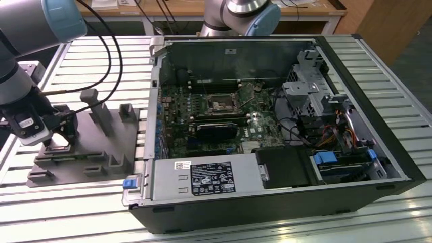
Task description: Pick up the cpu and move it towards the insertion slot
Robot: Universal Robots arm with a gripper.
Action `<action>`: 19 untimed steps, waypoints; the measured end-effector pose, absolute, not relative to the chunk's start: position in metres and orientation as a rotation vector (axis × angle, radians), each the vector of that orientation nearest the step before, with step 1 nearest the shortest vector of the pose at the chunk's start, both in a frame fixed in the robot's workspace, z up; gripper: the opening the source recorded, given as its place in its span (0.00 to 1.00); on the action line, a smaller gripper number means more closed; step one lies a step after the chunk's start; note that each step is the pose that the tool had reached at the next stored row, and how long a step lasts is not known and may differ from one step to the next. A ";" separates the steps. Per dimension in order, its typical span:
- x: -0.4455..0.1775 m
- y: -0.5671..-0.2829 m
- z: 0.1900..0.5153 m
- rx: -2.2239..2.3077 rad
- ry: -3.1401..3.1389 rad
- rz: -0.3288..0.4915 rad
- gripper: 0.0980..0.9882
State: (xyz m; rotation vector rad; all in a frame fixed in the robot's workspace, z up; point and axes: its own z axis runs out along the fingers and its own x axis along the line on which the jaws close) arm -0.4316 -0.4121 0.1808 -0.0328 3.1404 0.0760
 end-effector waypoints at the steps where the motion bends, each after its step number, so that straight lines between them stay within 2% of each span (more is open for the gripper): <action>1: -0.432 -0.412 0.181 -0.033 3.140 0.076 0.50; 19: -0.432 -0.412 0.206 -0.033 3.140 0.076 0.50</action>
